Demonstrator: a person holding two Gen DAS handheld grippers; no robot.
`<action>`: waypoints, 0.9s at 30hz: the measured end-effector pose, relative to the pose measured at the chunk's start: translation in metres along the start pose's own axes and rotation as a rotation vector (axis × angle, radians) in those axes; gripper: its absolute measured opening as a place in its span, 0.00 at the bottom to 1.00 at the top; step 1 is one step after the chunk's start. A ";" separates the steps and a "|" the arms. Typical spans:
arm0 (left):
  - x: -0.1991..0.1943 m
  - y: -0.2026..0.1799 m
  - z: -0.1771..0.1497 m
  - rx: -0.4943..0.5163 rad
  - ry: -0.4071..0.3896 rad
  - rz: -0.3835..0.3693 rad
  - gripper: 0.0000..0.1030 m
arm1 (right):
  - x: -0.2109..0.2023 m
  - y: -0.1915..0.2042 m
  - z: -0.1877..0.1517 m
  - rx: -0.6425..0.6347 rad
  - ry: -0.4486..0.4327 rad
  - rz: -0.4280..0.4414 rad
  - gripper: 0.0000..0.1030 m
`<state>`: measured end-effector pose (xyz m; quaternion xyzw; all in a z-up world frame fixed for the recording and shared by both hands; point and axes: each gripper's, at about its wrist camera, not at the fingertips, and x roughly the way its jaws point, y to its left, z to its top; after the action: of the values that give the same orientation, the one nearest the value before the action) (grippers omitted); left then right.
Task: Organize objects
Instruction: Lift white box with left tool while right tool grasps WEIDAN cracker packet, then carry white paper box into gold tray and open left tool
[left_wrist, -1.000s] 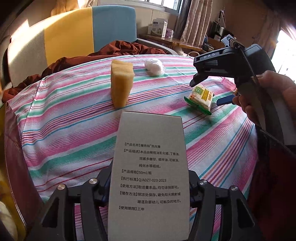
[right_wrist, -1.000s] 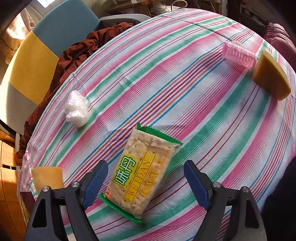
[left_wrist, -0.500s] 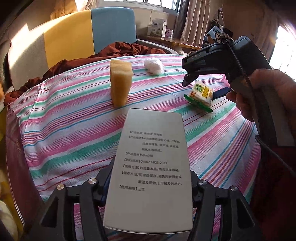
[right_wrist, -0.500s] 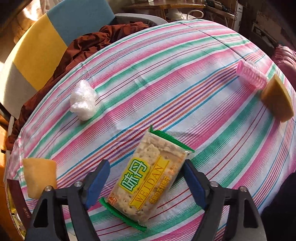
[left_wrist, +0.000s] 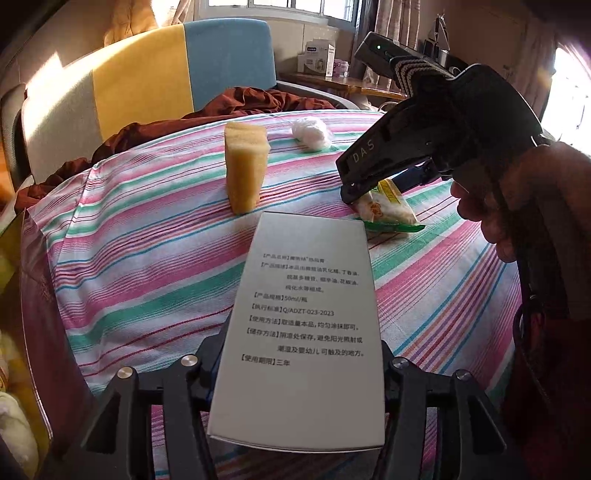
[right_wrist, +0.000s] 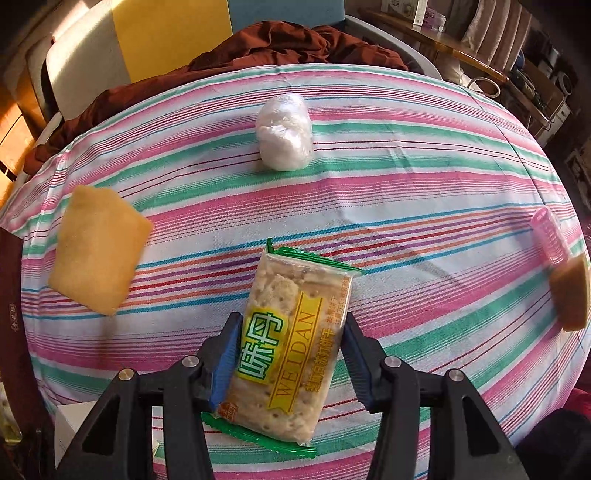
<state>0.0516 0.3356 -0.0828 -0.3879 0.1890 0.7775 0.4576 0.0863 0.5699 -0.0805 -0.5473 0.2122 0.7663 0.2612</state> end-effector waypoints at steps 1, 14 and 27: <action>-0.001 0.001 0.000 -0.003 0.000 0.003 0.50 | 0.000 -0.005 0.000 0.006 0.002 0.006 0.52; -0.004 -0.002 -0.005 -0.003 0.000 0.036 0.50 | -0.010 -0.052 -0.003 -0.005 -0.002 -0.006 0.51; -0.028 -0.001 -0.010 -0.019 -0.004 0.071 0.49 | -0.018 -0.111 -0.003 -0.008 -0.007 -0.007 0.51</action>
<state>0.0647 0.3136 -0.0671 -0.3837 0.1941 0.7957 0.4265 0.1636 0.6513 -0.0687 -0.5464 0.2060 0.7682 0.2624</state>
